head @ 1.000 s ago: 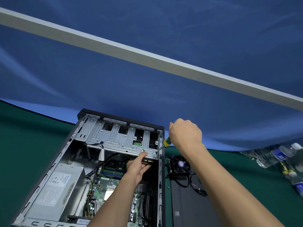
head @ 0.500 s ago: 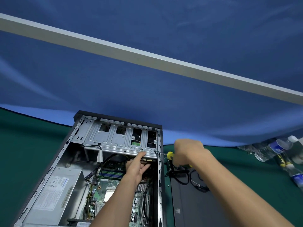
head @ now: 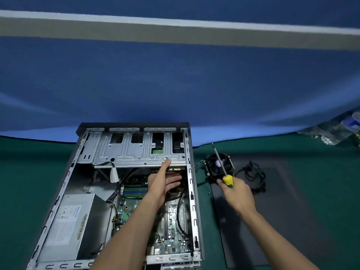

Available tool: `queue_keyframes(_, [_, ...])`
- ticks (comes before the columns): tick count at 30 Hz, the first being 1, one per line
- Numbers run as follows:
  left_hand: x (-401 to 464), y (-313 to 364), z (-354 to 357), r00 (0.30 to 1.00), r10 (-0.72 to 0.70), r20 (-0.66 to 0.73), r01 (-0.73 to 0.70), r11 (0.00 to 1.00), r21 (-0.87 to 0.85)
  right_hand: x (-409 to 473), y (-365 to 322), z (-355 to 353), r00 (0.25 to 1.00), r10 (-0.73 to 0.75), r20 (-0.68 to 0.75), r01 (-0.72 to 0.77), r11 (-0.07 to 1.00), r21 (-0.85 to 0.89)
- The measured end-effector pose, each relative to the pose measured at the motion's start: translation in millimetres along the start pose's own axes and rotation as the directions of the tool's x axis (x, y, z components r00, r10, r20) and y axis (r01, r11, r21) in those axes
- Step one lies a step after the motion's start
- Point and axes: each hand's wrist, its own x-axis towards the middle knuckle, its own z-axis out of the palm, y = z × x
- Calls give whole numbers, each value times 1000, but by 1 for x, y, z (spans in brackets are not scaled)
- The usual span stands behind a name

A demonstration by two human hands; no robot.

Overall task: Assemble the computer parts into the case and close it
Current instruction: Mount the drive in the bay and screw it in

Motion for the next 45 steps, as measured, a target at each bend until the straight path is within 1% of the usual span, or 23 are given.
queue_keyframes(3, [-2, 0, 1, 1000, -1, -13, 2, 998, 61, 11, 19, 21, 998, 51, 33, -51, 999, 11])
queue_keyframes(6, [-3, 1, 5, 999, -15, -44, 18, 997, 81, 20, 33, 38, 995, 86, 48, -87, 996, 21])
queue_keyframes(7, [-3, 1, 6, 998, -23, -53, 27, 996, 90, 23, 36, 42, 994, 87, 60, -87, 996, -2])
queue_keyframes(11, [-2, 2, 6, 996, -51, -77, 61, 989, 137, 31, 42, 53, 995, 41, 92, -32, 994, -103])
queue_keyframes(15, [-3, 3, 8, 991, -38, -126, 58, 986, 158, 36, 48, 61, 995, -1, 99, 14, 992, -129])
queue_keyframes(19, [-2, 1, 14, 980, -18, -200, 45, 990, 130, 44, 52, 64, 995, -27, 98, 41, 988, -151])
queue_keyframes(24, [-4, 3, 16, 972, -37, -234, 76, 984, 160, 54, 52, 68, 984, -81, 158, 111, 975, -191])
queue_keyframes(30, [-6, 5, 21, 951, -82, -297, 128, 982, 137, 54, 55, 76, 977, -146, 158, 182, 951, -249])
queue_keyframes(33, [-6, 9, 20, 943, -101, -318, 158, 975, 158, 57, 54, 78, 979, -122, 163, 160, 956, -245])
queue_keyframes(36, [-8, 21, 20, 938, -185, -293, 258, 938, 233, 58, 54, 76, 988, -46, 150, 74, 980, -184])
queue_keyframes(38, [-11, 31, 20, 935, -240, -262, 323, 881, 346, 57, 52, 72, 987, 8, 158, 1, 998, -58])
queue_keyframes(39, [-13, 35, 20, 935, -235, -264, 335, 828, 450, 57, 50, 71, 986, 22, 166, -25, 1000, 15])
queue_keyframes(40, [-16, 38, 21, 945, -187, -270, 316, 741, 593, 56, 47, 68, 984, 26, 177, -42, 995, 89])
queue_keyframes(41, [-19, 40, 22, 960, -98, -263, 266, 615, 743, 56, 42, 65, 982, 23, 188, -54, 985, 164])
queue_keyframes(42, [-22, 44, 25, 972, 10, -234, 203, 463, 863, 55, 36, 62, 980, 17, 200, -66, 968, 243])
queue_keyframes(43, [-25, 49, 28, 974, 115, -195, 151, 312, 938, 54, 29, 57, 976, 9, 216, -80, 943, 324])
queue_keyframes(44, [-27, 55, 32, 964, 213, -158, 118, 189, 975, 52, 20, 53, 972, -3, 237, -96, 909, 405])
queue_keyframes(45, [-28, 61, 37, 947, 300, -114, 87, 101, 991, 51, 10, 48, 966, -18, 257, -113, 867, 485])
